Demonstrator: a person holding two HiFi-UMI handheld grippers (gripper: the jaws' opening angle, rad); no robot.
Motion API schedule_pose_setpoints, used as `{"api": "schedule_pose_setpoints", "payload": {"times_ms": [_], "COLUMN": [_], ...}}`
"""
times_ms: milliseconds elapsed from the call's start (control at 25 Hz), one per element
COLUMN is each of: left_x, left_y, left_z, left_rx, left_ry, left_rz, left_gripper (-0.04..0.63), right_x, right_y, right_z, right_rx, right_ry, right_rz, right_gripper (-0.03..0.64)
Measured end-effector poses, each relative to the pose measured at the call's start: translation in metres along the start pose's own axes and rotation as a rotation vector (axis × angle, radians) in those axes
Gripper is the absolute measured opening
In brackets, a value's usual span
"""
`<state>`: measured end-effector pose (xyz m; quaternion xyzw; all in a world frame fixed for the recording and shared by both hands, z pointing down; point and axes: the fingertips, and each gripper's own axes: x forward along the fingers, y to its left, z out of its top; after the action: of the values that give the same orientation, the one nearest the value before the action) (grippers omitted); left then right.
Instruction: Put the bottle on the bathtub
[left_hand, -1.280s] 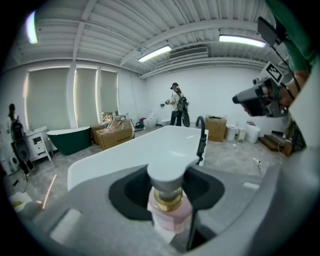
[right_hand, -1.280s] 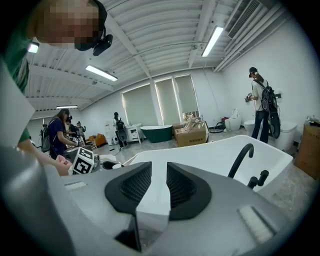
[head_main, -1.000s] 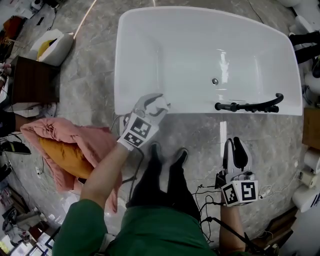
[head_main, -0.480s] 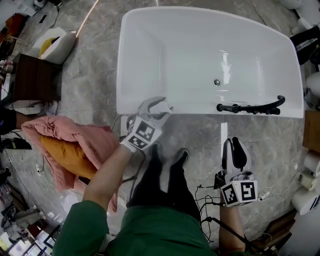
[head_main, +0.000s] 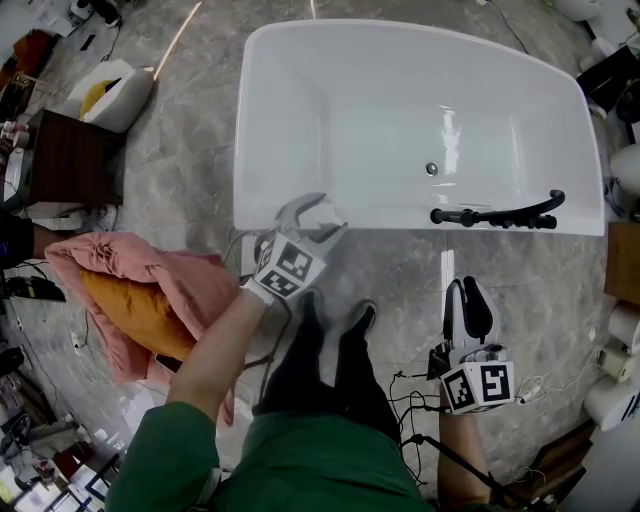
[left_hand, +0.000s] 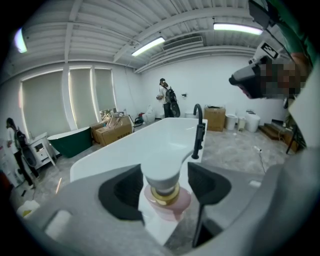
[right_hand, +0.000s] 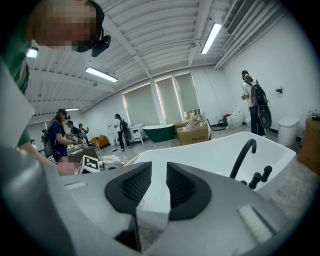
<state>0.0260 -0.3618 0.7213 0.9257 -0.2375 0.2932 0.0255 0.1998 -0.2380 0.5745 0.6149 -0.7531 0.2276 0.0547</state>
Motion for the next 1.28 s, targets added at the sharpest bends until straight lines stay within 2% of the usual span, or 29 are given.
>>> {"api": "schedule_pose_setpoints", "payload": {"times_ms": [280,560,800,1040,1280], "left_x": [-0.016,-0.041,-0.074,-0.127,-0.182], "left_y": [-0.012,-0.010,-0.012,-0.015,-0.022], "left_z": [0.021,0.047,0.083,0.127,0.177], "left_rx": [0.027,0.014,-0.011,-0.085,-0.102], "left_ry": [-0.021,-0.072,-0.133,-0.220,-0.275], "left_rz": [-0.009,0.029,0.065,0.090,0.141], "left_gripper": [0.314,0.318,0.307,0.254,0.241], "right_x": [-0.016,-0.031,-0.045,-0.063,-0.084], "right_y": [0.005,0.016,0.024,0.043,0.057], "right_z": [0.008,0.020,0.039,0.067,0.104], "right_rx": [-0.006,-0.016,-0.025,-0.057,-0.085], "right_ry": [-0.020,-0.049,-0.077,-0.135,-0.207], "right_rz": [0.007,0.017,0.020,0.018,0.000], "right_gripper": [0.078,0.078,0.078,0.078,0.078]}}
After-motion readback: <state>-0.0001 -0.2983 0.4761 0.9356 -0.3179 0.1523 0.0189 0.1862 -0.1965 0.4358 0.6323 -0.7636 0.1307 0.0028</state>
